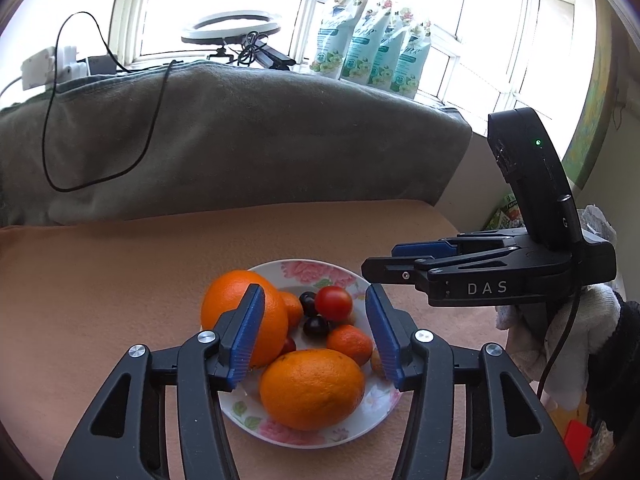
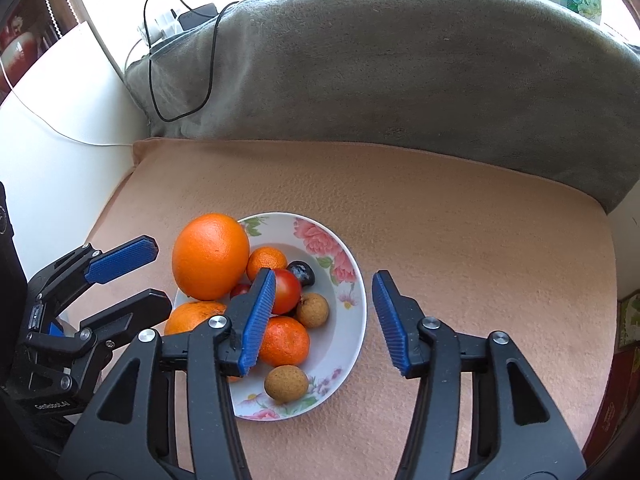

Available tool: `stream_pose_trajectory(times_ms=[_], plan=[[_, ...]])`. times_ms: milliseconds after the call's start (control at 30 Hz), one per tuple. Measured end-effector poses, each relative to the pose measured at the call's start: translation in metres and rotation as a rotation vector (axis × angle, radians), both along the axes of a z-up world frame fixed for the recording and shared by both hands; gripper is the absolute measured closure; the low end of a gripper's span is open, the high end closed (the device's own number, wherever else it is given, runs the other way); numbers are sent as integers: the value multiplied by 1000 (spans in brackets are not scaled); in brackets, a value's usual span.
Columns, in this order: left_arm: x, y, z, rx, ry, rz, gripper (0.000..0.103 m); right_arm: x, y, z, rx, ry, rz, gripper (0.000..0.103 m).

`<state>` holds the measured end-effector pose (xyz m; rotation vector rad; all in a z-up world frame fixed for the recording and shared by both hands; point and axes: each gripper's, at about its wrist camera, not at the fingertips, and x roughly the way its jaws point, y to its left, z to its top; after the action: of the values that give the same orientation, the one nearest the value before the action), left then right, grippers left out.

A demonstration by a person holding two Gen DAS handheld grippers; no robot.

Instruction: Organize fruits

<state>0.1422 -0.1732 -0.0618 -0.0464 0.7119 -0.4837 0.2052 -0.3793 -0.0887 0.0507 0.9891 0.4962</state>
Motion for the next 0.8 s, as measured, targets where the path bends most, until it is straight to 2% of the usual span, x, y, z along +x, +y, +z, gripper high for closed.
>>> stream_pose_trajectory(times_ms=[100,133,167,333,367,433,567,600,667,800], plan=[[0,2,0,-2,3,7,49,-1,-2,1,2,-2,-9,44],[-1,3,0,-2,5,11,45,-3,-2,2,3,-5,-12,36],[-1,4,1,-2,5,18,40,-4,-2,2,5,-10,-13,34],[-3,6,1,7,12,27,38,-10,-3,4,-1,-20,-22,34],[-3,7,1,10,13,30,33,-12,-3,4,-2,-24,-28,34],[-5,9,2,12,14,43,30,-17,-3,6,-10,-36,-31,34],[-8,11,3,23,17,58,29,-28,-2,11,-19,-72,-51,33],[-9,12,3,25,18,61,29,-32,-2,13,-18,-80,-61,32],[-11,13,3,29,16,64,29,-40,-4,16,-10,-106,-82,21],[-15,17,6,31,12,74,29,-59,-6,25,-11,-168,-126,19]])
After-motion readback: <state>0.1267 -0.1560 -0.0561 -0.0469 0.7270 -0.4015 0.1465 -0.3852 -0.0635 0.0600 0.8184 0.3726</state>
